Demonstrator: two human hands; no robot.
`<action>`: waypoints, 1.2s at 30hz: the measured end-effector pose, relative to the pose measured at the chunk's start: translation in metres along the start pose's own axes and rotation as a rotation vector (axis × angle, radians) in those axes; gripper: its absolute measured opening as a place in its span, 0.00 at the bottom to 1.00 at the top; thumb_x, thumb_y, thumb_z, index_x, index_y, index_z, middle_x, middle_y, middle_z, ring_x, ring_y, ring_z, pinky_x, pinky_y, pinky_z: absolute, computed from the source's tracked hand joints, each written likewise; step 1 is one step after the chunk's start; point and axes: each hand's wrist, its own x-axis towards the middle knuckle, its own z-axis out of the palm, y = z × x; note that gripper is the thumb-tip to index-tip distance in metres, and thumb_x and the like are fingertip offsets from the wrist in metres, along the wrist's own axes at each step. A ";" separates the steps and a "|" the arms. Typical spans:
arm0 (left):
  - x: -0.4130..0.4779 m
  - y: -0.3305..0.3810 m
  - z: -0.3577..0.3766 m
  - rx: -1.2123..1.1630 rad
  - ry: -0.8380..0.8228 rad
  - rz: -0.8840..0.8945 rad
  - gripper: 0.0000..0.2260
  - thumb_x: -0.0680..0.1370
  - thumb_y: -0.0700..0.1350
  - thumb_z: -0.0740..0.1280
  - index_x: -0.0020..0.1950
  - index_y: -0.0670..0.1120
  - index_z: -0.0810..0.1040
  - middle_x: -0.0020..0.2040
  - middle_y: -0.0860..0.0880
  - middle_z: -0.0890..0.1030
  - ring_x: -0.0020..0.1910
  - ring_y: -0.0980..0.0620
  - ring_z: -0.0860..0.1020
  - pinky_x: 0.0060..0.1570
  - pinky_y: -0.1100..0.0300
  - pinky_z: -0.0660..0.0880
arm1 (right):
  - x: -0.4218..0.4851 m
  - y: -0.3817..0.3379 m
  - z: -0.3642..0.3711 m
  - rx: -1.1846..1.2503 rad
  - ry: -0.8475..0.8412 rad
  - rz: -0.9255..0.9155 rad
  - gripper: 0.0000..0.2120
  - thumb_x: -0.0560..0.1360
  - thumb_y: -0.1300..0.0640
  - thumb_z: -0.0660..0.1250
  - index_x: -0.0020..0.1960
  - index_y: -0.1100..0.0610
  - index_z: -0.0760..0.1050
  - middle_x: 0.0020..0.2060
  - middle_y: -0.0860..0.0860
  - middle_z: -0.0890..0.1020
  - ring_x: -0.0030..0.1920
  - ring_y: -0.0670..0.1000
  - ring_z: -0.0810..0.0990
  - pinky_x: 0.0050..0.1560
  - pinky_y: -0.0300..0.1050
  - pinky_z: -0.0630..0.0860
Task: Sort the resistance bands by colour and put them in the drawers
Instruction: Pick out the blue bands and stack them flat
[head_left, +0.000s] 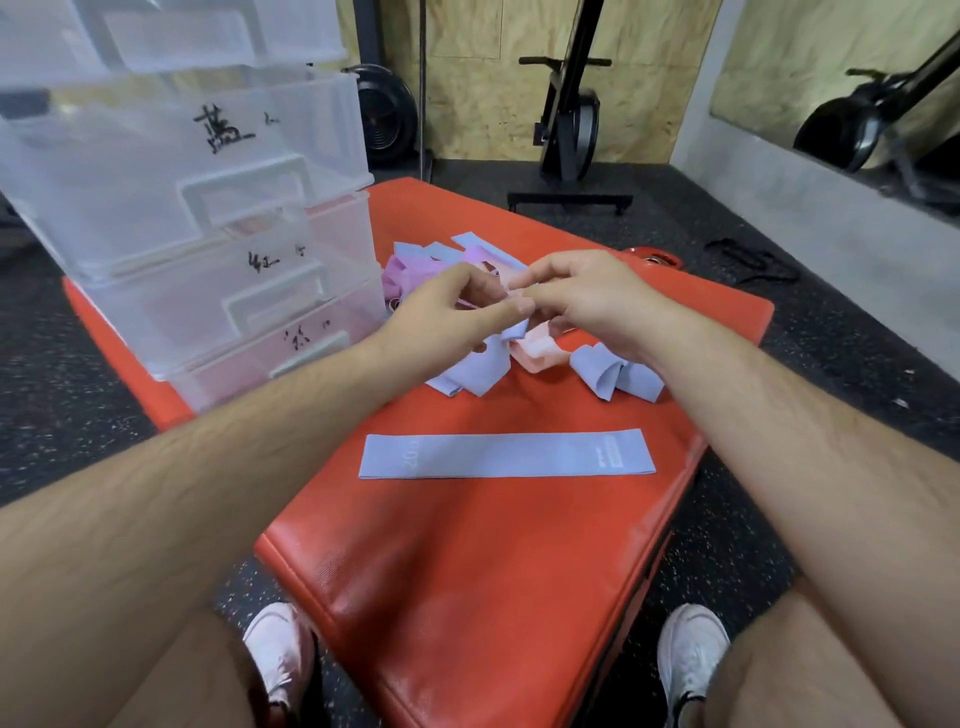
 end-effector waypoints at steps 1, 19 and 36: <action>-0.002 0.001 -0.004 -0.011 0.007 0.002 0.13 0.75 0.54 0.74 0.50 0.47 0.77 0.42 0.54 0.82 0.40 0.59 0.80 0.38 0.65 0.77 | -0.003 -0.002 0.002 0.055 -0.034 -0.003 0.08 0.75 0.64 0.71 0.54 0.62 0.82 0.37 0.50 0.86 0.37 0.48 0.85 0.36 0.39 0.76; -0.030 -0.008 -0.056 0.065 0.066 0.023 0.05 0.81 0.41 0.66 0.45 0.46 0.75 0.38 0.50 0.80 0.35 0.56 0.77 0.37 0.62 0.75 | -0.001 -0.007 0.060 -0.196 -0.131 -0.263 0.18 0.70 0.62 0.68 0.53 0.42 0.80 0.48 0.39 0.79 0.47 0.42 0.76 0.54 0.47 0.73; -0.044 -0.011 -0.103 -0.056 0.422 -0.006 0.05 0.80 0.38 0.65 0.46 0.45 0.75 0.38 0.46 0.79 0.38 0.46 0.78 0.36 0.58 0.77 | 0.004 0.009 0.028 -0.734 -0.176 -0.174 0.06 0.76 0.49 0.72 0.45 0.49 0.76 0.44 0.49 0.78 0.43 0.52 0.77 0.43 0.48 0.73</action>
